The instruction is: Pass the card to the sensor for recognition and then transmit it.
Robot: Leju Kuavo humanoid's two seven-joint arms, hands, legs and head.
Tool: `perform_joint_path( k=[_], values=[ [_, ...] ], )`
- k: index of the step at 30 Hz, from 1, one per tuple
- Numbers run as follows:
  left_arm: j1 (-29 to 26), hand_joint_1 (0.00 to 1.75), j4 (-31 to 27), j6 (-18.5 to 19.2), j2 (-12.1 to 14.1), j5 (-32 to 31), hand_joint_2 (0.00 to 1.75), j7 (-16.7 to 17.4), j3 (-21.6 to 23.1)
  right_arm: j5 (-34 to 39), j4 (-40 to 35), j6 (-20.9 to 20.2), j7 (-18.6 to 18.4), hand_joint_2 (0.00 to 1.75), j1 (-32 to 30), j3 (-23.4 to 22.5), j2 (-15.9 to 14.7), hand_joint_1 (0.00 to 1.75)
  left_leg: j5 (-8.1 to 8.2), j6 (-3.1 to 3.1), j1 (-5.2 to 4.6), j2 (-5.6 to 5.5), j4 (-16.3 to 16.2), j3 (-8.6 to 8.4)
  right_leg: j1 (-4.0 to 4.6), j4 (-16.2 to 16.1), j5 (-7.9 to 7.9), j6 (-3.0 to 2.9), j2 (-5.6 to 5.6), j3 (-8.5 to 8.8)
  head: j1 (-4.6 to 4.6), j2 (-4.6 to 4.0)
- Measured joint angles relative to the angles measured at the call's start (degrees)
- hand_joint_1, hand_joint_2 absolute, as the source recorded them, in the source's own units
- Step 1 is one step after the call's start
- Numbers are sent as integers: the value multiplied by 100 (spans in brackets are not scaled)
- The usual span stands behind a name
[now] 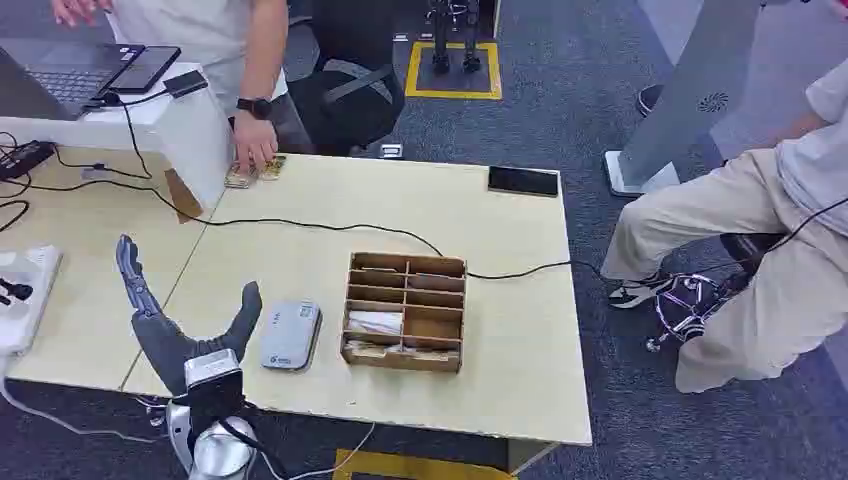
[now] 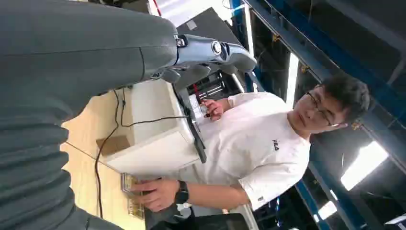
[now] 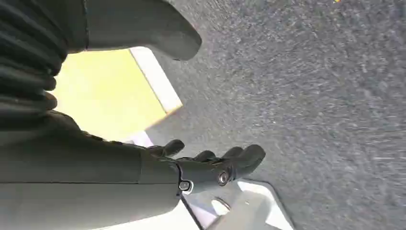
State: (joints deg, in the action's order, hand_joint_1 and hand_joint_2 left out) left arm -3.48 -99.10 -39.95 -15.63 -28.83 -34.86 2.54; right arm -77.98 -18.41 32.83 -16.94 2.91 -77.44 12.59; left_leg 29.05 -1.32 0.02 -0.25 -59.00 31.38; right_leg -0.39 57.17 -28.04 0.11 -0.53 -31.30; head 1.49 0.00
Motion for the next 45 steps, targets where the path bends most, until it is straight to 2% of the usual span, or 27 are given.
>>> perform_joint_path(
  k=[3, 17, 25, 28, 30, 33, 35, 40, 45],
  values=[
    [9, 0, 52, 0, 0, -59, 175, 138, 0, 4, -129, -2, 7, 175, -5, -59, 92, 0, 0, 0, 0, 1, 0, 0, 0, 0, 0, 0, -1, 0, 2, 0],
    [16, 0, 96, 2, 0, -157, 175, 347, 0, 41, -585, 138, 116, 175, -24, -179, 354, 0, 0, 0, 0, 1, 0, 0, 0, 0, 0, 0, -2, -1, 2, 0],
    [19, 0, 118, 0, 2, -214, 175, 498, 0, 35, -771, 142, 181, 175, -35, -227, 402, 0, 0, 0, 0, 1, 0, -1, -1, 0, 0, 0, -2, 0, 2, 0],
    [48, 0, 140, 2, 37, -56, 175, 888, 9, 19, -844, 135, 227, 175, -37, -227, 411, 0, 0, 0, 0, 2, 0, -1, -1, 0, 0, 0, -2, -1, 0, 0],
    [155, 0, 214, 7, 98, 187, 175, 1354, 70, 0, -881, 129, 265, 175, -39, -227, 415, 0, 0, 0, 0, -1, 0, 1, 0, 0, 0, 0, 0, -1, 0, 0],
    [453, 0, 407, 7, 302, 453, 175, 1766, 173, -40, -909, 127, 324, 175, -36, -227, 415, 0, -1, 1, 0, -1, 0, -1, 0, 1, 2, -1, -1, 2, 0, 0],
    [625, 0, 539, 7, 443, 531, 175, 1866, 179, -88, -911, 127, 330, 175, -37, -227, 415, 0, -2, 2, 1, 1, 0, -3, 0, 2, 2, -2, -4, 2, 0, 0],
    [781, 0, 686, 7, 606, 544, 175, 1908, 247, -101, -911, 131, 372, 175, -37, -227, 415, 0, -2, 2, 2, 1, 0, -1, 1, 2, 2, -2, -3, 1, 0, 0],
    [1129, 0, 942, 7, 743, -202, 175, 1960, 247, -225, -850, 129, 485, 175, -28, -225, 371, 0, -2, 2, 2, -2, 0, 2, -1, 2, 1, -2, 1, 1, 2, 0]
  ],
)
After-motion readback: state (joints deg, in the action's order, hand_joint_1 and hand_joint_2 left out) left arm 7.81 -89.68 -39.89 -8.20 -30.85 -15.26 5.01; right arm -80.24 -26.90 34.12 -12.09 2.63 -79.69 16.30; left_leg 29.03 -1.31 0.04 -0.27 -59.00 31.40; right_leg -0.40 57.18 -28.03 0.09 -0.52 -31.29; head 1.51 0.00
